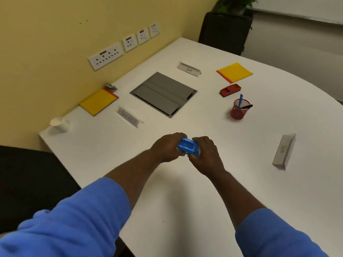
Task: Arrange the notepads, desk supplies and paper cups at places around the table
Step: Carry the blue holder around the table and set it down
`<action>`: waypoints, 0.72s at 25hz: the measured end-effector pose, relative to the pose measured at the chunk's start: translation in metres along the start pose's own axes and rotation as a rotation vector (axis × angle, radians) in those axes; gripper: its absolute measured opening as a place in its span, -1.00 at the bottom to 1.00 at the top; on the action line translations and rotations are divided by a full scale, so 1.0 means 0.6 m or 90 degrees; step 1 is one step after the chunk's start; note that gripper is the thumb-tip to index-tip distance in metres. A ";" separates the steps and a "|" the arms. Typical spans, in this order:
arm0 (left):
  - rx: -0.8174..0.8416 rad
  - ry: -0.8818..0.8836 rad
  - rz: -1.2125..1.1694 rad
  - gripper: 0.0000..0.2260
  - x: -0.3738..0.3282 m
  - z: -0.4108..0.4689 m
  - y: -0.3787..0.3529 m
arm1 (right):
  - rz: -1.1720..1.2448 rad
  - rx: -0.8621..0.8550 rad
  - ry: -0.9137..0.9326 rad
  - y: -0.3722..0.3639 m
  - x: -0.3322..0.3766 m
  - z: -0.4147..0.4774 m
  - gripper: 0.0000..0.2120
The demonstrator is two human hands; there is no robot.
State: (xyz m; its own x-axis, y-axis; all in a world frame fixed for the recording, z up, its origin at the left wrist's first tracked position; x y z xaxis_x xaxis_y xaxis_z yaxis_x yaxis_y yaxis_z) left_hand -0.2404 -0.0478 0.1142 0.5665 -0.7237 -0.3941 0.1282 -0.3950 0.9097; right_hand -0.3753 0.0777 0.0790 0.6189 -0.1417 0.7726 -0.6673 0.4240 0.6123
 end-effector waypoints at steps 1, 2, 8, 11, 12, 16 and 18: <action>-0.010 0.005 0.000 -0.58 0.006 -0.018 0.011 | 0.000 0.008 0.007 -0.007 0.014 -0.001 -0.47; -0.019 0.009 -0.002 -0.58 0.013 -0.034 0.020 | -0.003 0.017 0.015 -0.014 0.026 -0.001 -0.47; -0.044 0.036 0.001 -0.57 0.117 -0.091 0.070 | -0.018 0.069 0.055 -0.099 0.103 0.044 -0.54; -0.036 0.046 0.000 -0.56 0.184 -0.084 0.095 | -0.026 0.101 0.048 -0.149 0.130 0.093 -0.57; -0.030 0.054 0.001 -0.55 0.212 -0.077 0.104 | -0.025 0.115 0.044 -0.169 0.140 0.113 -0.56; -0.016 0.079 -0.022 -0.52 0.332 -0.029 0.128 | -0.015 0.144 0.034 -0.249 0.162 0.210 -0.50; -0.042 0.112 -0.039 -0.45 0.389 -0.008 0.129 | -0.012 0.132 0.027 -0.284 0.163 0.255 -0.48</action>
State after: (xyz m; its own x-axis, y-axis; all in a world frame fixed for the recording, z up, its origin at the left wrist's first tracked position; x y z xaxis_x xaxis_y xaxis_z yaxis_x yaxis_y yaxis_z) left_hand -0.0944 -0.2447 0.0934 0.6882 -0.5875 -0.4257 0.2172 -0.3930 0.8935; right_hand -0.2642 -0.1455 0.0760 0.6459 -0.1078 0.7558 -0.7238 0.2281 0.6512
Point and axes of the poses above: each hand's wrist, its own z-axis towards the middle knuckle, its own y-axis out of the back of the hand, x = y × z, the point moved 2 cm from there along z, towards the middle knuckle, and after that the axes turned 9 degrees about z, right-handed, at the moved point
